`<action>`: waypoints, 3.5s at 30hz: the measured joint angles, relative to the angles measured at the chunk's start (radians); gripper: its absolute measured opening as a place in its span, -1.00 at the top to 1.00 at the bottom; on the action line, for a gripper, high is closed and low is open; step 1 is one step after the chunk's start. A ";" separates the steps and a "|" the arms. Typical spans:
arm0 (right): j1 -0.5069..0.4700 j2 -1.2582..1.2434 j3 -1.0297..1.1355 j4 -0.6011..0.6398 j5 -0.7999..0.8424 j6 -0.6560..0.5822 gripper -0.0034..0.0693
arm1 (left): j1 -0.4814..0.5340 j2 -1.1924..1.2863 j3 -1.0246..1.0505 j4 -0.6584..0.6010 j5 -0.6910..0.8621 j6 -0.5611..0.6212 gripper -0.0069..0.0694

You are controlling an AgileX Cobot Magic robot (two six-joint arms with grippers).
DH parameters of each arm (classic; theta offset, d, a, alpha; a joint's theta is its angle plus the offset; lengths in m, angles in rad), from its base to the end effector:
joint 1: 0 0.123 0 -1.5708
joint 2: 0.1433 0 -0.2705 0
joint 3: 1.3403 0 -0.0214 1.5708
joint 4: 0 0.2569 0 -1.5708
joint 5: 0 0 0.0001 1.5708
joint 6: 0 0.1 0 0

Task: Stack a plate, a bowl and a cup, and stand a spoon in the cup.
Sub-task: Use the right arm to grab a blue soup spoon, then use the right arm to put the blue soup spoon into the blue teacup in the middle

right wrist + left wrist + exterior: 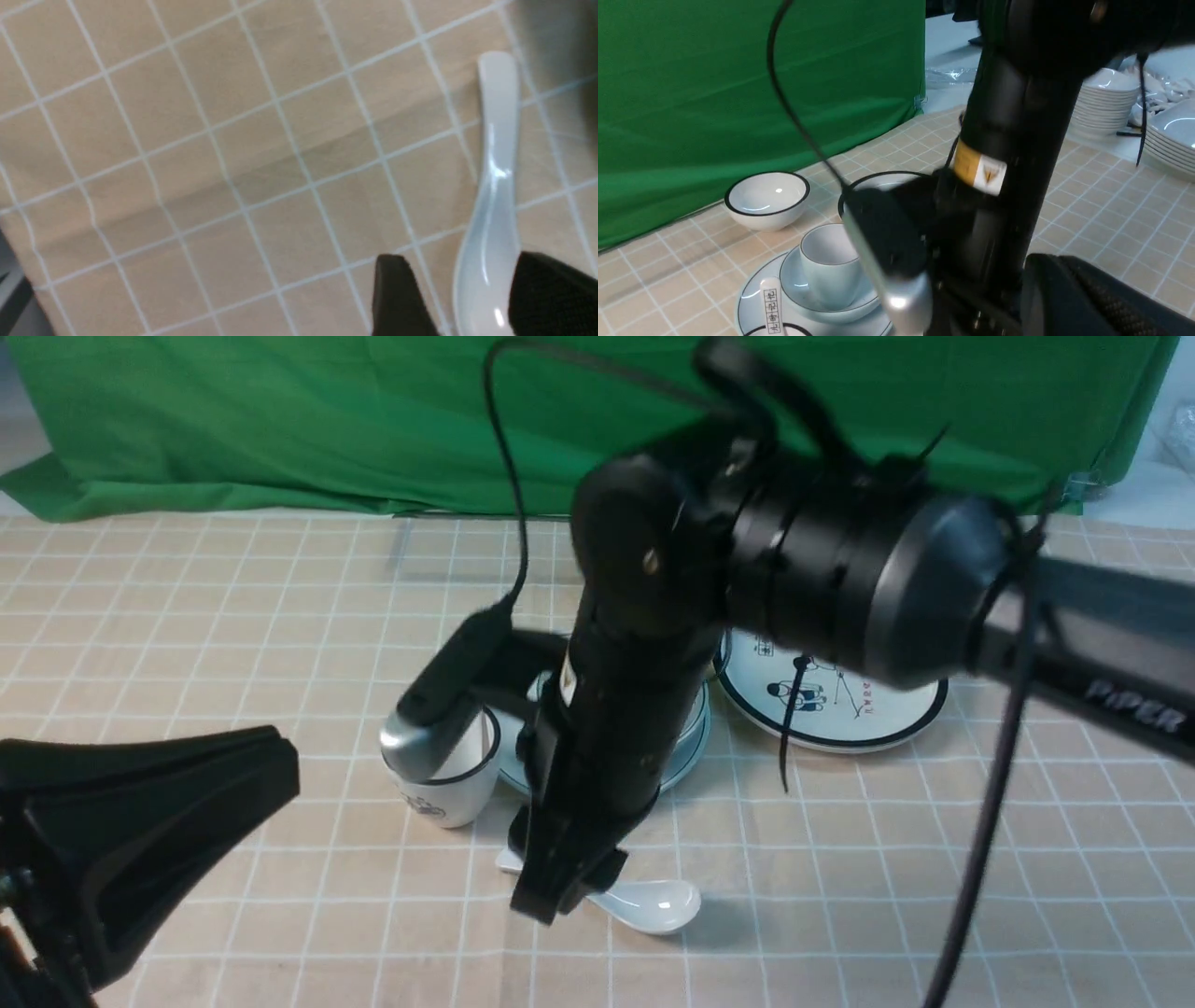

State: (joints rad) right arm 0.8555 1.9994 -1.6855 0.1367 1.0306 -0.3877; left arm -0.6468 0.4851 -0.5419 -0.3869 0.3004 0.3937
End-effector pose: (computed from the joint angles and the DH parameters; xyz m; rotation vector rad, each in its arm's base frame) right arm 0.2748 0.3341 0.2192 -1.6008 2.3617 0.2828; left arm 0.0976 -0.0878 0.3266 0.6500 1.6110 -0.5576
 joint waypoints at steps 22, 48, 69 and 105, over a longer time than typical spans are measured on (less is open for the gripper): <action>-0.054 0.171 -0.044 -0.004 -0.173 -0.100 -0.10 | 0.000 -0.001 0.000 0.000 0.053 0.000 0.82; -0.049 0.044 -0.043 -0.002 0.019 0.006 0.45 | 0.000 -0.001 0.000 0.004 0.048 0.000 0.82; -0.156 -0.306 0.724 0.007 -1.820 0.388 0.45 | 0.000 -0.001 0.000 0.005 0.036 0.000 0.82; -0.240 -0.143 0.612 -0.185 -1.737 0.581 -0.12 | 0.000 -0.001 0.000 0.043 0.029 0.000 0.82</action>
State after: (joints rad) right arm 0.6157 1.8568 -1.0738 -0.0481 -0.7059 0.1937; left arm -0.6468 0.4841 -0.5419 -0.3441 0.3293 0.3934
